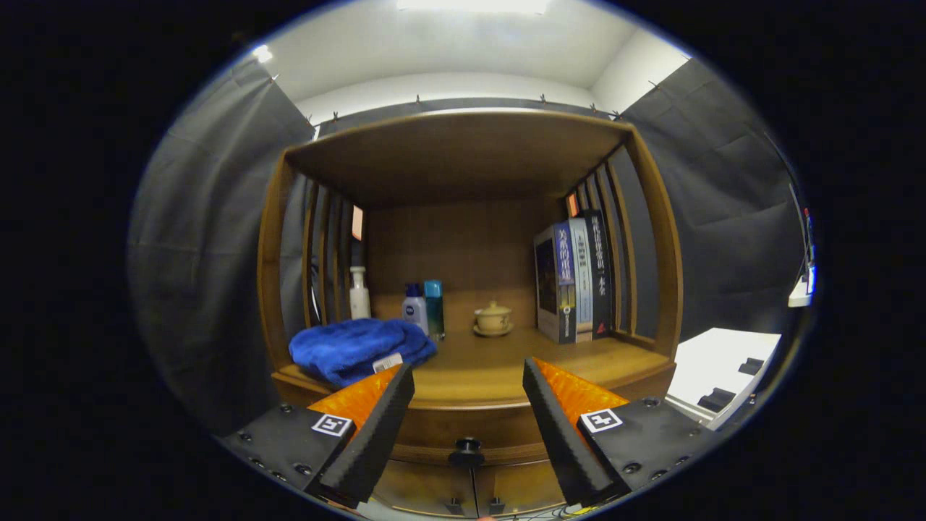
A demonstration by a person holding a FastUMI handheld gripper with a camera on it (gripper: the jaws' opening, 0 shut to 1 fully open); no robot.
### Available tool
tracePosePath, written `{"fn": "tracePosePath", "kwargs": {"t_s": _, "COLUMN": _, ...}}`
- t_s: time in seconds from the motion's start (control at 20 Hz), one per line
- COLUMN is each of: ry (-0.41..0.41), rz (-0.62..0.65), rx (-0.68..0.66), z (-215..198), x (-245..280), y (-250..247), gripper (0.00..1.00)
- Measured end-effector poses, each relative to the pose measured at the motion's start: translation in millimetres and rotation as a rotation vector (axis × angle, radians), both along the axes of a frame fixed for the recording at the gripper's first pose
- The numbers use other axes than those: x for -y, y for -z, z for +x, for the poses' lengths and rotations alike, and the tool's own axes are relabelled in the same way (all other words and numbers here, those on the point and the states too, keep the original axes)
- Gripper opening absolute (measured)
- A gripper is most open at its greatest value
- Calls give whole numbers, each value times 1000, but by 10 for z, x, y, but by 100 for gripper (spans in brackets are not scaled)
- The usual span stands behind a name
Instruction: Pull open the drawer, take out the items inside it, and place them on the countertop above the cabinet.
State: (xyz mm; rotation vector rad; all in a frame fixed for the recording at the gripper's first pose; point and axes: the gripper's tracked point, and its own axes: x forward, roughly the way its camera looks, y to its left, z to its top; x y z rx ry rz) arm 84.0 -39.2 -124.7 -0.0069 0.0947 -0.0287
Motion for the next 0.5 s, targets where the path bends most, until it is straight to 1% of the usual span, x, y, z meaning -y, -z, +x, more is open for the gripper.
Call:
{"fn": "tracePosePath", "kwargs": {"t_s": 0.15, "ry": -3, "rz": -1, "rx": -72, "z": 76, "x": -11, "y": 494, "gripper": 99}}
{"fn": "tracePosePath", "kwargs": {"t_s": 0.25, "ry": 16, "rz": -24, "rx": -112, "z": 109, "x": 28, "y": 781, "gripper": 99}}
{"fn": "tracePosePath", "kwargs": {"t_s": 0.4, "ry": 28, "rz": -30, "rx": -139, "z": 119, "x": 25, "y": 1004, "gripper": 99}}
{"fn": "tracePosePath", "kwargs": {"t_s": 0.5, "ry": 25, "rz": -25, "rx": -149, "z": 154, "x": 13, "y": 1114, "gripper": 92}}
